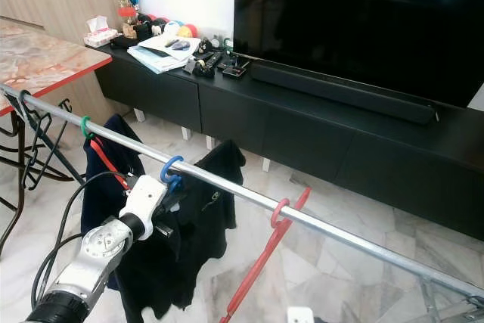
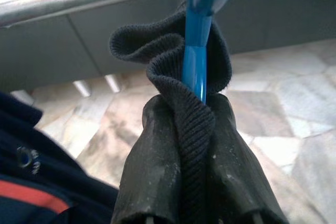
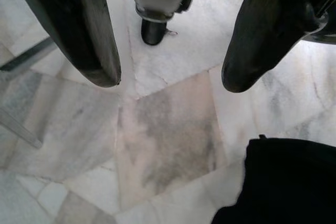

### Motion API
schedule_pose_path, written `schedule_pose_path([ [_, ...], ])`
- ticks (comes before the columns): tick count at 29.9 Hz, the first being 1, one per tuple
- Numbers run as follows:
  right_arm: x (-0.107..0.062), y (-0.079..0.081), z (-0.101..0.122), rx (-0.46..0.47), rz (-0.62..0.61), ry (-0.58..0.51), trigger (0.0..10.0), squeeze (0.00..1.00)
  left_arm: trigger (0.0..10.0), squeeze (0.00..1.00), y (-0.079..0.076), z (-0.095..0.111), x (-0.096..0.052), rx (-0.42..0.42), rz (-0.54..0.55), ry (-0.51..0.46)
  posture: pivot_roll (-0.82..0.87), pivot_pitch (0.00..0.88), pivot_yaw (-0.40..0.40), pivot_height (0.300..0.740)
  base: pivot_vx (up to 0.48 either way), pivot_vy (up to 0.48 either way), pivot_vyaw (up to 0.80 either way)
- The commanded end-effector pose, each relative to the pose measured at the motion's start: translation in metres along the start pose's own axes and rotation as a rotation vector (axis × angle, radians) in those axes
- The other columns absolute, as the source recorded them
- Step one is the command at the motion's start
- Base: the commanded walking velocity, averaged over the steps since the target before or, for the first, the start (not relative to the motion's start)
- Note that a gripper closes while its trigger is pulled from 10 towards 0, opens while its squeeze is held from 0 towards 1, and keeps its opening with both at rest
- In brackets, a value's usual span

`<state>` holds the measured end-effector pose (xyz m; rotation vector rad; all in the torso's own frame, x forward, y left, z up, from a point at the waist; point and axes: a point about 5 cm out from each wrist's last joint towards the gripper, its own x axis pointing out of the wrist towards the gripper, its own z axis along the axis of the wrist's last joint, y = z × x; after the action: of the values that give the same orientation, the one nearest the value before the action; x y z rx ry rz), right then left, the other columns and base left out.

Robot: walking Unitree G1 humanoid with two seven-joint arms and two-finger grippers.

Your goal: Hang hanger

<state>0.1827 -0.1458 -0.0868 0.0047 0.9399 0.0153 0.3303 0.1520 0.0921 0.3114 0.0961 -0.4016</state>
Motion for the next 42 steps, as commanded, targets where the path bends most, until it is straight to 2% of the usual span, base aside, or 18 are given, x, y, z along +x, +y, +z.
schedule_pose_path([
  [1, 0.0, -0.001, 0.0, 0.001, -0.011, 0.009, 10.0, 0.0, 10.0, 0.0, 0.006, 0.007, 0.005, 0.031, 0.031, -0.01, 0.02, 0.019, 0.004, 0.74, 0.0, 0.0, 0.0],
  [3, 0.001, -0.002, 0.002, 0.001, -0.012, 0.006, 10.0, 0.0, 10.0, 0.0, 0.008, 0.007, 0.007, 0.026, 0.042, 0.001, 0.02, 0.019, 0.005, 0.74, 0.0, 0.0, 0.0],
  [5, -0.001, -0.014, -0.003, 0.006, -0.021, 0.005, 10.0, 0.0, 10.0, 0.0, 0.01, 0.008, 0.01, 0.026, 0.061, 0.012, 0.02, 0.02, 0.005, 0.74, 0.0, 0.0, 0.0],
  [9, -0.003, -0.023, -0.007, 0.01, -0.03, 0.006, 10.0, 0.0, 10.0, 0.0, 0.012, 0.009, 0.014, -0.008, 0.09, 0.024, 0.02, 0.019, 0.005, 0.74, 0.0, 0.0, 0.0],
  [14, -0.012, -0.063, -0.019, 0.019, -0.061, 0.016, 10.0, 0.0, 10.0, 0.0, 0.007, -0.001, 0.016, 0.046, 0.063, 0.103, 0.02, 0.018, 0.006, 0.74, 0.0, 0.0, 0.0],
  [16, -0.016, -0.075, -0.023, 0.021, -0.07, 0.023, 10.0, 0.0, 10.0, 0.0, 0.005, -0.006, 0.016, 0.065, 0.047, 0.125, 0.02, 0.018, 0.006, 0.74, 0.0, 0.0, 0.0],
  [18, -0.017, -0.079, -0.025, 0.022, -0.072, 0.026, 10.0, 0.0, 10.0, 0.0, 0.004, -0.008, 0.015, 0.075, 0.042, 0.133, 0.02, 0.018, 0.006, 0.74, 0.0, 0.0, 0.0],
  [19, -0.019, -0.083, -0.028, 0.023, -0.077, 0.039, 10.0, 0.0, 10.0, 0.0, -0.001, -0.014, 0.013, 0.099, 0.016, 0.167, 0.03, 0.019, 0.004, 0.74, 0.0, 0.0, 0.0],
  [22, -0.018, -0.076, -0.03, 0.022, -0.073, 0.049, 10.0, 0.0, 10.0, 0.0, -0.004, -0.018, 0.012, 0.1, 0.0, 0.18, 0.03, 0.019, 0.004, 0.74, 0.0, 0.0, 0.0],
  [26, -0.013, -0.052, -0.03, 0.02, -0.052, 0.057, 10.0, 0.0, 10.0, 0.0, -0.007, -0.018, 0.01, 0.093, -0.034, 0.16, 0.03, 0.021, 0.005, 0.74, 0.0, 0.0, 0.0],
  [30, -0.011, -0.042, -0.03, 0.018, -0.041, 0.06, 10.0, 0.0, 10.0, 0.0, -0.002, -0.017, 0.009, 0.073, 0.005, 0.146, 0.03, 0.025, 0.008, 0.74, 0.0, 0.0, 0.0],
  [31, -0.01, -0.039, -0.03, 0.018, -0.039, 0.06, 10.0, 0.0, 10.0, 0.73, -0.001, -0.016, 0.009, 0.063, 0.013, 0.14, 0.03, 0.025, 0.008, 0.74, 0.0, 0.0, 0.0],
  [32, -0.01, -0.033, -0.03, 0.016, -0.034, 0.061, 10.0, 0.0, 10.0, 1.0, 0.0, -0.014, 0.009, 0.03, 0.039, 0.125, 0.03, 0.024, 0.007, 0.74, 0.0, 0.0, 0.0],
  [36, -0.009, -0.029, -0.03, 0.014, -0.031, 0.061, 10.0, 0.0, 10.0, 1.0, 0.001, -0.013, 0.009, 0.006, 0.056, 0.115, 0.03, 0.023, 0.006, 0.74, 0.0, 0.0, 0.0],
  [38, -0.009, -0.027, -0.03, 0.012, -0.03, 0.061, 10.0, 0.0, 10.0, 1.0, 0.001, -0.011, 0.009, -0.039, 0.074, 0.091, 0.03, 0.022, 0.003, 0.74, 0.0, 0.0, 0.0],
  [42, -0.009, -0.028, -0.03, 0.009, -0.032, 0.058, 10.0, 0.0, 10.0, 0.99, 0.001, -0.008, 0.009, -0.076, 0.09, 0.063, 0.03, 0.022, 0.001, 0.74, 0.0, 0.0, 0.0],
])
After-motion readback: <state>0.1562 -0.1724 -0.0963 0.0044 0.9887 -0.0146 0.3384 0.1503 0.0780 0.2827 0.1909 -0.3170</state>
